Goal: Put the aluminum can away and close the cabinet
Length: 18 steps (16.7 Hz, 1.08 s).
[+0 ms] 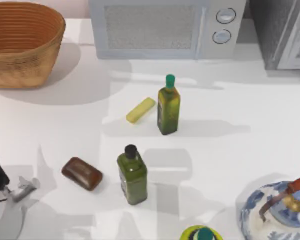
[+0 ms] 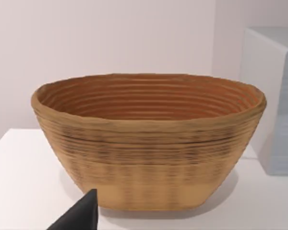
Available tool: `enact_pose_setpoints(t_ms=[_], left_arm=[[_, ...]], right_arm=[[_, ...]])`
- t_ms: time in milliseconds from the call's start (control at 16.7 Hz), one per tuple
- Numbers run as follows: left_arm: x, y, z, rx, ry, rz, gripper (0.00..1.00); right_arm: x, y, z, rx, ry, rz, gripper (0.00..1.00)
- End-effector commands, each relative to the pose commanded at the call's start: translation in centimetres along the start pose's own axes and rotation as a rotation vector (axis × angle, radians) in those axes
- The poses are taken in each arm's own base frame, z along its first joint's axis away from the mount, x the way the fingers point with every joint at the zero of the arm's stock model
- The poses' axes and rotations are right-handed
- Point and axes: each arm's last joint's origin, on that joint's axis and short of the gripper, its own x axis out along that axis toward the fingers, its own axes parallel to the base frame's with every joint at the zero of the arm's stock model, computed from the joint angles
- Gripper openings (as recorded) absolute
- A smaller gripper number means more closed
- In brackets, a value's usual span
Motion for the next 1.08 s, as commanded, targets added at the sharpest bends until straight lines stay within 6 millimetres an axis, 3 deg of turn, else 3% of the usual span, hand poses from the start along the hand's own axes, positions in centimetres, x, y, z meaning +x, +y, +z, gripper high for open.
enact_pose_setpoints(t_ms=[240, 420, 720, 900, 1080], left_arm=[[0.0, 0.0, 0.0, 0.0, 0.0, 0.0, 1.0], [0.0, 0.0, 0.0, 0.0, 0.0, 0.0, 1.0], [0.0, 0.0, 0.0, 0.0, 0.0, 0.0, 1.0], [0.0, 0.0, 0.0, 0.0, 0.0, 0.0, 1.0], [0.0, 0.0, 0.0, 0.0, 0.0, 0.0, 1.0]], right_arm=[[1.1, -2.4, 2.4, -0.021, -0.004, 0.0, 1.0], [2.2, -5.0, 6.1, -0.02, 0.001, -0.004, 1.0], [3.2, -7.5, 15.9, 0.006, 0.014, -0.007, 1.0], [2.9, -6.6, 22.7, 0.02, 0.017, -0.003, 1.0], [1.8, -4.2, 28.6, 0.025, 0.015, 0.001, 1.0]])
